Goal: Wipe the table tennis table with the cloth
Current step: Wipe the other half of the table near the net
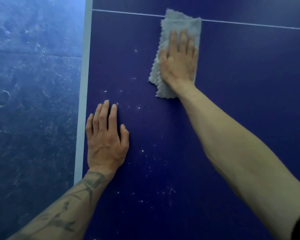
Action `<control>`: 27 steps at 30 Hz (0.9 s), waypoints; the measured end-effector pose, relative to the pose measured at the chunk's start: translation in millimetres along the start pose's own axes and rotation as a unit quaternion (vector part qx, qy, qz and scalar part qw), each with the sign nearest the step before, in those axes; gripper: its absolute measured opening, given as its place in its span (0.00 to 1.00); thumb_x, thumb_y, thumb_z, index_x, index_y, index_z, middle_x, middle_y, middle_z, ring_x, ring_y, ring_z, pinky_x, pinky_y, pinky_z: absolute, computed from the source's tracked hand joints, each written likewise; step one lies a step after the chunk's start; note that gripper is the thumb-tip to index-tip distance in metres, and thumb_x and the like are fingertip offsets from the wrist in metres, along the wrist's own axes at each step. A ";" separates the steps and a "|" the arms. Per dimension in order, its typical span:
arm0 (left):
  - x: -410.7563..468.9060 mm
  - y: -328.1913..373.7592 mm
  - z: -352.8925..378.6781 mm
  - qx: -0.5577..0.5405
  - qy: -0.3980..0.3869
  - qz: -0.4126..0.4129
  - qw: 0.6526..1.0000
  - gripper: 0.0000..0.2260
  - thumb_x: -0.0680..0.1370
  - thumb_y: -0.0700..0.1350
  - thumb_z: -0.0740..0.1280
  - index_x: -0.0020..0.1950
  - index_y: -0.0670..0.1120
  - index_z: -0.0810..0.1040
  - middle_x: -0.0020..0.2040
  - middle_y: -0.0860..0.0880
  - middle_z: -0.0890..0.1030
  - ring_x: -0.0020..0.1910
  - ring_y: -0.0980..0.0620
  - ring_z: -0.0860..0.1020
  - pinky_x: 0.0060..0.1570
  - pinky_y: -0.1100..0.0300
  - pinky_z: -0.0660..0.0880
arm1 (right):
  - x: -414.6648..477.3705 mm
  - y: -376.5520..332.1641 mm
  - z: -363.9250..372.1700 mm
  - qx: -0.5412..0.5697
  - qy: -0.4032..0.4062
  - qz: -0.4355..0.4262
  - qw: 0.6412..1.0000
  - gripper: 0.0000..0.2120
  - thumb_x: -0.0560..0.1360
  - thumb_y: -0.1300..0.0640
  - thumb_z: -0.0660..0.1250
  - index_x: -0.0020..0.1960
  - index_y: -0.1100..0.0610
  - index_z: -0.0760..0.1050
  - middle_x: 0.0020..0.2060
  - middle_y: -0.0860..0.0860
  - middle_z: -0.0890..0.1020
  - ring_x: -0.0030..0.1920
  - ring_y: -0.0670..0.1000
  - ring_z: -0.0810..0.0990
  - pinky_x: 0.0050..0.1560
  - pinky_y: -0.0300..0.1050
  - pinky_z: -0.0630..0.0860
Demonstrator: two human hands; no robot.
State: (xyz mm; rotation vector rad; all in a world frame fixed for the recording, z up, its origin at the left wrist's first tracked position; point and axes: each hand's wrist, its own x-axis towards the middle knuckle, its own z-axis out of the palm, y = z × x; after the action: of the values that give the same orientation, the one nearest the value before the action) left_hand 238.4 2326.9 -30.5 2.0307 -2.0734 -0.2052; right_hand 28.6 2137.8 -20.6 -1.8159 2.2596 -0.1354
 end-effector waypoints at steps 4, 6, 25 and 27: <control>1.2 3.7 -4.9 -0.002 -0.010 -0.006 1.000 0.26 0.83 0.47 0.59 0.81 0.40 0.65 0.82 0.41 0.63 0.82 0.41 0.60 0.82 0.42 0.55 | -44.6 -43.6 11.8 -0.047 -0.030 -0.190 0.980 0.31 0.87 0.43 0.44 0.88 0.52 0.45 0.87 0.55 0.46 0.86 0.56 0.44 0.85 0.57 0.44; 2.0 3.6 -5.6 -0.004 -0.013 -0.008 1.000 0.26 0.83 0.47 0.59 0.81 0.40 0.66 0.82 0.41 0.64 0.82 0.41 0.61 0.82 0.42 0.55 | -68.3 -26.1 13.9 -0.060 -0.038 -0.241 0.968 0.31 0.87 0.43 0.44 0.88 0.51 0.47 0.87 0.54 0.47 0.86 0.55 0.45 0.85 0.56 0.44; 1.3 2.1 -3.8 -0.007 -0.016 -0.008 1.000 0.26 0.83 0.47 0.59 0.81 0.41 0.65 0.82 0.41 0.64 0.82 0.41 0.60 0.82 0.41 0.54 | -84.1 48.7 1.6 -0.037 -0.020 -0.082 0.996 0.32 0.86 0.42 0.44 0.88 0.50 0.46 0.87 0.52 0.46 0.86 0.53 0.44 0.85 0.56 0.42; 1.0 2.0 -3.1 -0.006 -0.017 -0.005 1.000 0.26 0.83 0.47 0.59 0.81 0.41 0.64 0.82 0.41 0.63 0.82 0.41 0.60 0.82 0.41 0.54 | -63.6 37.9 -0.3 -0.015 -0.006 -0.026 1.000 0.32 0.86 0.42 0.44 0.88 0.50 0.45 0.87 0.53 0.45 0.86 0.54 0.43 0.85 0.56 0.42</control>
State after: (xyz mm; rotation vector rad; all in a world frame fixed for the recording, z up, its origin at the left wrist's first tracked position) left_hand 237.3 2326.1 -26.9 2.0453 -2.0766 -0.2557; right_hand 5.2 2208.1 -20.6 -1.8854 2.2197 -0.0993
